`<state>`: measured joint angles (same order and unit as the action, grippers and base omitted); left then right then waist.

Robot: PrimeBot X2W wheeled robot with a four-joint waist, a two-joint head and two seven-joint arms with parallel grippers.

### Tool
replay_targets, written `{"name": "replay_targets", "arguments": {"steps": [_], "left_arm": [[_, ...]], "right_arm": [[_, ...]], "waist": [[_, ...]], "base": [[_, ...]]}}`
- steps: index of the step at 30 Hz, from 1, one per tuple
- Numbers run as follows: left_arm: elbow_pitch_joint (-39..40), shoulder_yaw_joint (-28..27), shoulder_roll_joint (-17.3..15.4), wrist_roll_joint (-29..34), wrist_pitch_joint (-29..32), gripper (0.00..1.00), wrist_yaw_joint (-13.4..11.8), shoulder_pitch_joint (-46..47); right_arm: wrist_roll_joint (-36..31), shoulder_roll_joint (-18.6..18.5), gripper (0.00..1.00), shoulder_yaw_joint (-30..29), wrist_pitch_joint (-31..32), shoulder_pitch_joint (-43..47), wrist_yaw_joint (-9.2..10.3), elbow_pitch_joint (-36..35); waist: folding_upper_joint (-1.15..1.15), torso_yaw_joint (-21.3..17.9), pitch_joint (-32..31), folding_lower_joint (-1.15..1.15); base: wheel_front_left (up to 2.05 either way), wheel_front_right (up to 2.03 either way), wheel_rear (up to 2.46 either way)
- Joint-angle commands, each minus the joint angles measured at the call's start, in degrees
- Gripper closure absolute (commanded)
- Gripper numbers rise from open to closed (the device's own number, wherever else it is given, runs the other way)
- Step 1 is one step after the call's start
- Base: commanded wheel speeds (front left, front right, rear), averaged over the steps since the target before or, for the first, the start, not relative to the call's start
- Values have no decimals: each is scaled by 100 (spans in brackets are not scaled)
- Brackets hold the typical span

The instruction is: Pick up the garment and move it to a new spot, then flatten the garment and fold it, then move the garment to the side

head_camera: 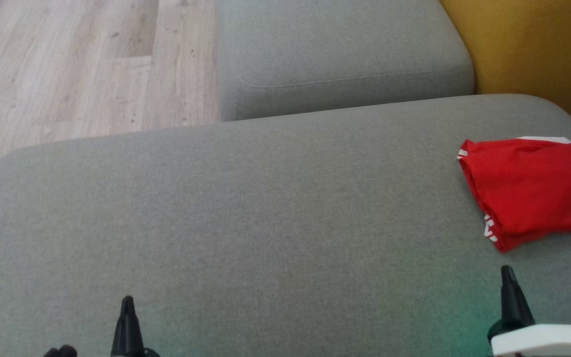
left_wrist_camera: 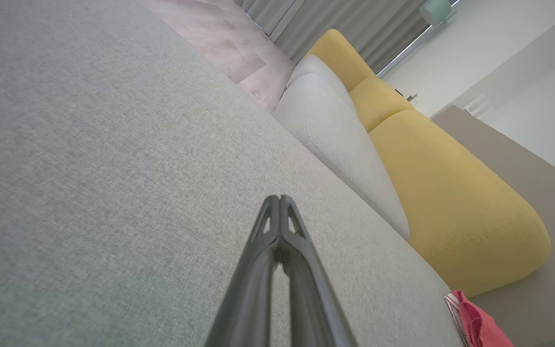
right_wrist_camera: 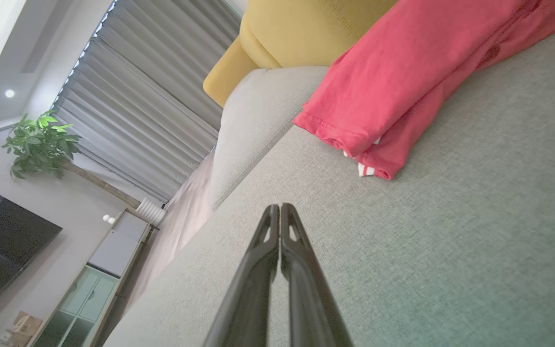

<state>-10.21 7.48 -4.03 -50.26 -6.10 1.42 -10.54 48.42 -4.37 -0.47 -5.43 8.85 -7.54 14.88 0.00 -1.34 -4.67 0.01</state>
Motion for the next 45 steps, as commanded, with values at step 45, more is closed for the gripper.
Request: {"name": "replay_targets", "arguments": {"steps": [45], "left_arm": [[-211,-836,-68,-3074,730,100,429,1238]], "right_arm": [[3125,37,100,-329,764,-1132,5,-116]], "waist": [[0,93,336,0]], "base": [[0,0,0]]}}
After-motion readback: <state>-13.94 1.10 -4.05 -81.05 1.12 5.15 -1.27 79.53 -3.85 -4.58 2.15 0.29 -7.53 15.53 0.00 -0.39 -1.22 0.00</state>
